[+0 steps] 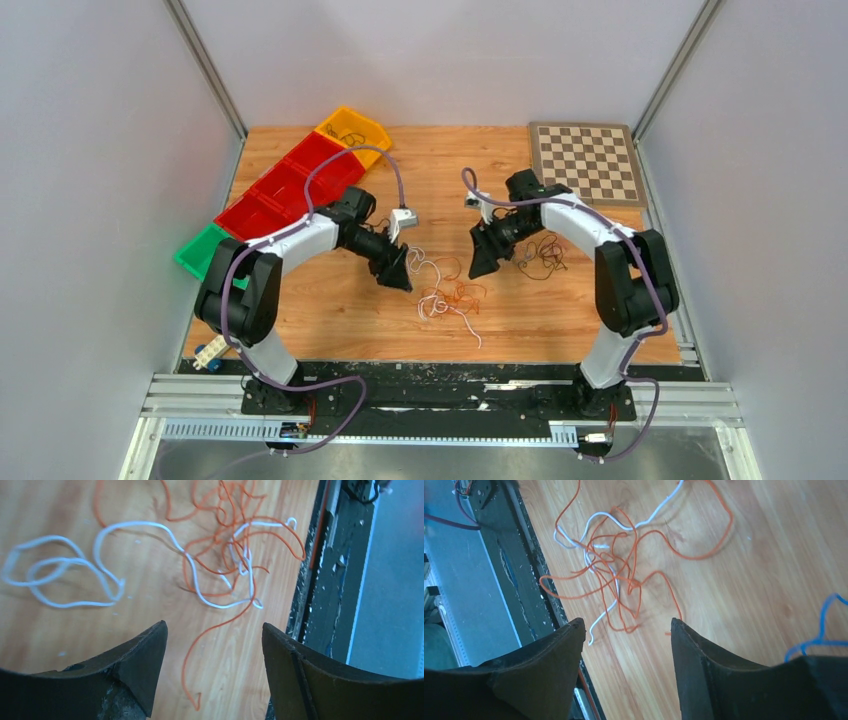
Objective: Untangle the cables
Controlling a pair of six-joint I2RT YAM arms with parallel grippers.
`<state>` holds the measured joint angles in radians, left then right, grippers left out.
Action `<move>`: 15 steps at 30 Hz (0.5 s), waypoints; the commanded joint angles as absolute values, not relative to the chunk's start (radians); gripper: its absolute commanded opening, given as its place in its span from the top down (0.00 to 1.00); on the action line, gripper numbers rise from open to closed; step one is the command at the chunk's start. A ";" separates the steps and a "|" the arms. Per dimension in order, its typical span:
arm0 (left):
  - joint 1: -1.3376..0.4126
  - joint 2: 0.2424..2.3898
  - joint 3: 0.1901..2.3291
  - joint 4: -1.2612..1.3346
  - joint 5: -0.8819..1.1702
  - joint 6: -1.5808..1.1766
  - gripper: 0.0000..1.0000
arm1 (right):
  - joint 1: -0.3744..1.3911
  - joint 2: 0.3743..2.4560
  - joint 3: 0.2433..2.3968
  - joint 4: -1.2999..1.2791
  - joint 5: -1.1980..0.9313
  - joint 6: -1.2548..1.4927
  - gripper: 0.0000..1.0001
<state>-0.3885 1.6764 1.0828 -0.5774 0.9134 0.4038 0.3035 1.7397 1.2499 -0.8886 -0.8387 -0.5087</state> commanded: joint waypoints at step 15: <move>-0.478 1.629 0.851 -0.232 0.865 0.234 0.45 | 0.445 1.921 1.198 -0.583 -0.810 -0.297 0.77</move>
